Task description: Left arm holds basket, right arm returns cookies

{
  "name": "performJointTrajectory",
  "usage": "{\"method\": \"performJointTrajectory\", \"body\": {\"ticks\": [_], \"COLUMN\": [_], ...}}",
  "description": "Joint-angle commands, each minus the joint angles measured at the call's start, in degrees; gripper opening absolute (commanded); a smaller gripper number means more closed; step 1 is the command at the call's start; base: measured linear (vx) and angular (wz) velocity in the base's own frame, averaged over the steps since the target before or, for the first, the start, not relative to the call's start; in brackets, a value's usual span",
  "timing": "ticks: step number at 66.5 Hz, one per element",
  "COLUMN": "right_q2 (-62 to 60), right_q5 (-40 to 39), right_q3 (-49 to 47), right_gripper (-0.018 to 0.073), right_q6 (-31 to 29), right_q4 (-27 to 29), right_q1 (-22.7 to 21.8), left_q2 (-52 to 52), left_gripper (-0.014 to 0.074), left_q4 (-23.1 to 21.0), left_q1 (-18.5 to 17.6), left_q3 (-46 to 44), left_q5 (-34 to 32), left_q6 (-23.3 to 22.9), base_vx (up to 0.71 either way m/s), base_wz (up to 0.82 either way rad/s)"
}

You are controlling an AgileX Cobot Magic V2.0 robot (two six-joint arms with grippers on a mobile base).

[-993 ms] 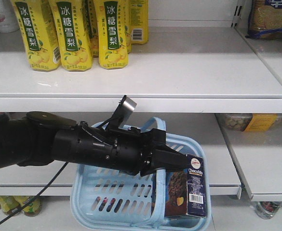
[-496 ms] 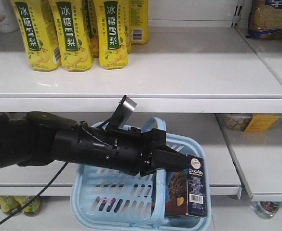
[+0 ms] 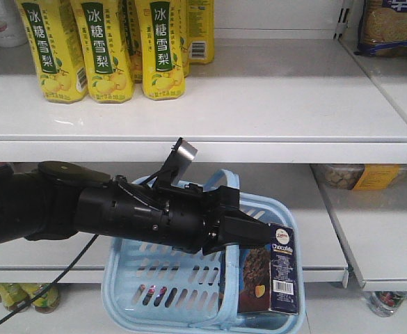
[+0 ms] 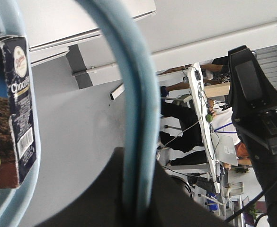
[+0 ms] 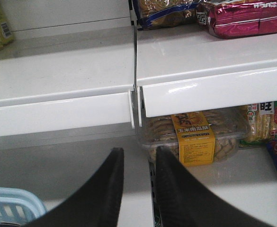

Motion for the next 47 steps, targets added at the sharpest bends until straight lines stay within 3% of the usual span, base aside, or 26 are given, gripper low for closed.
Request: {"method": "performJointTrajectory", "body": {"ticks": [1, 16, 35, 47], "right_q2": [0.5, 0.5, 0.5, 2.1], "right_q5": [-4.1, -4.1, -3.0, -1.4], "right_q3": [-2.0, -2.0, -2.0, -2.0], "right_gripper": [0.0232, 0.0351, 0.0382, 0.0382], "right_q6": [-0.5, -0.5, -0.5, -0.5], "right_q4": [-0.4, -0.4, 2.5, 5.3], "right_q1": [-0.2, -0.2, -0.1, 5.0], "left_q2": [-3.0, -3.0, -3.0, -3.0], "left_gripper": [-0.0003, -0.0003, -0.0003, -0.0003], "left_q4": [-7.1, -7.1, -7.1, -7.1], "left_q1": [0.5, 0.5, 0.5, 0.5], "left_q3": [-2.1, -2.1, -2.1, -2.1], "left_q5": [-0.7, -0.7, -0.7, -0.7], "left_q6": [0.8, 0.8, 0.8, 0.8], "base_vx": [0.0, 0.0, 0.0, 0.0], "base_wz": [0.0, 0.0, 0.0, 0.0]}}
